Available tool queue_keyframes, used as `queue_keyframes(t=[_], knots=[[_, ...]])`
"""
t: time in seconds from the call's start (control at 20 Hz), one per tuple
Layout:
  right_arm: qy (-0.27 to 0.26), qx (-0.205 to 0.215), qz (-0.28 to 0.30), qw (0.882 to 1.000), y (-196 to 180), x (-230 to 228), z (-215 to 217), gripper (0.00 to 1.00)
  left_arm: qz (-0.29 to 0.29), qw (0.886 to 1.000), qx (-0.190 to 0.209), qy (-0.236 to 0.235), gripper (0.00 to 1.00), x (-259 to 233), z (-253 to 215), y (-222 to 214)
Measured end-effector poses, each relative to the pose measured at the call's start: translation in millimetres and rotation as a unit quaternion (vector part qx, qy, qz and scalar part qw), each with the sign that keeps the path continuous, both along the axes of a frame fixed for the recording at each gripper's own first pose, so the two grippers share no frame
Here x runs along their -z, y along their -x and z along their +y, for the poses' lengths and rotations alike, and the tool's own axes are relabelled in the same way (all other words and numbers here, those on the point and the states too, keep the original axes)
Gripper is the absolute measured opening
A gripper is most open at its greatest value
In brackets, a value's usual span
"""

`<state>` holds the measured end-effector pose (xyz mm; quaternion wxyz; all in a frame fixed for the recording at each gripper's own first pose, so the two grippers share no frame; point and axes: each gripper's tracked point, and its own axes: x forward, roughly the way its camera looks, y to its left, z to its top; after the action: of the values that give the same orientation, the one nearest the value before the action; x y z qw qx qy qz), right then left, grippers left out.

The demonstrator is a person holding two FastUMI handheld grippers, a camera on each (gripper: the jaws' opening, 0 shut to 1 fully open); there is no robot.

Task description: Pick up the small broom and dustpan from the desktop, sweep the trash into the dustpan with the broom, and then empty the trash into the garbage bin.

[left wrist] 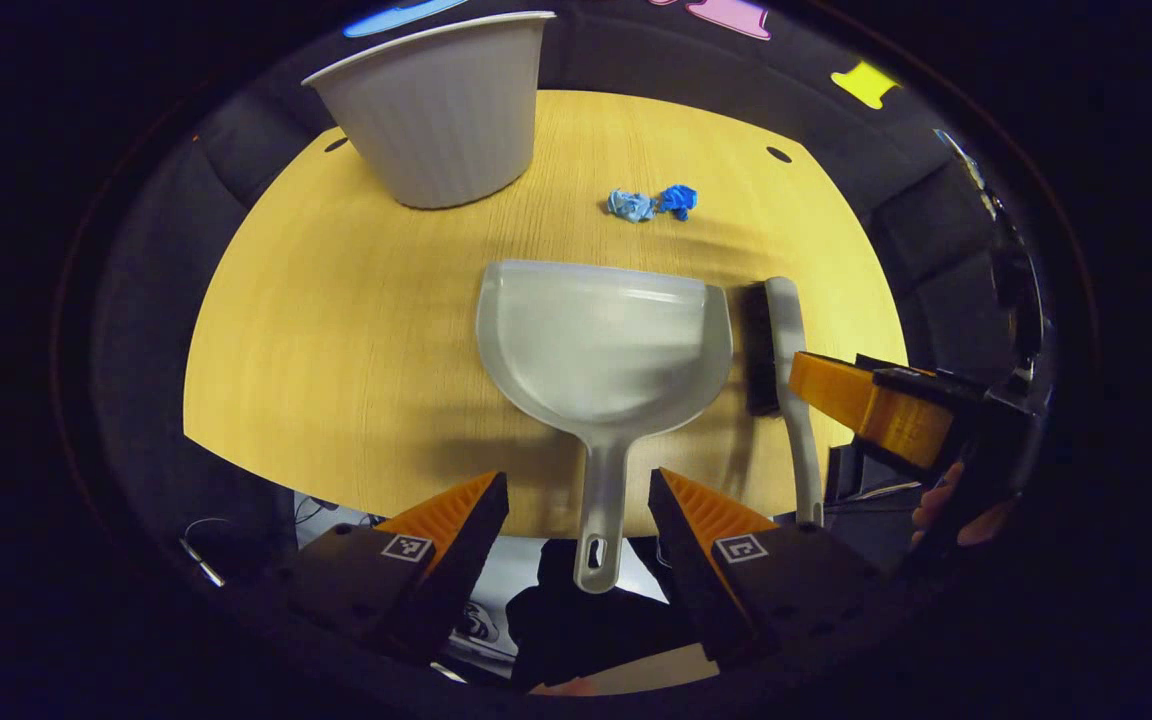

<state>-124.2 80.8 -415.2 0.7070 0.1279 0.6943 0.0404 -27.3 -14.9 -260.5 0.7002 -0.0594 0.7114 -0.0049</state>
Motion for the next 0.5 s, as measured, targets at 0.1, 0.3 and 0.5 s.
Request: queue_keyframes(t=[0.1, 0.3, 0.5], knots=[[-0.003, -0.006, 0.038, 0.999, 10, 13, 2, 0.99, 0.017, 1.0, -0.002, 0.002, 0.85, -4, 1, -1], [0.004, -0.037, 0.096, 0.995, 34, 41, 5, 0.99, 0.041, 0.999, -0.001, -0.004, 0.87, -8, -3, -13], [0.01, -0.048, 0.131, 0.99, 43, 58, 9, 1.0, 0.078, 0.997, 0.005, -0.006, 0.85, 4, -3, -11]])
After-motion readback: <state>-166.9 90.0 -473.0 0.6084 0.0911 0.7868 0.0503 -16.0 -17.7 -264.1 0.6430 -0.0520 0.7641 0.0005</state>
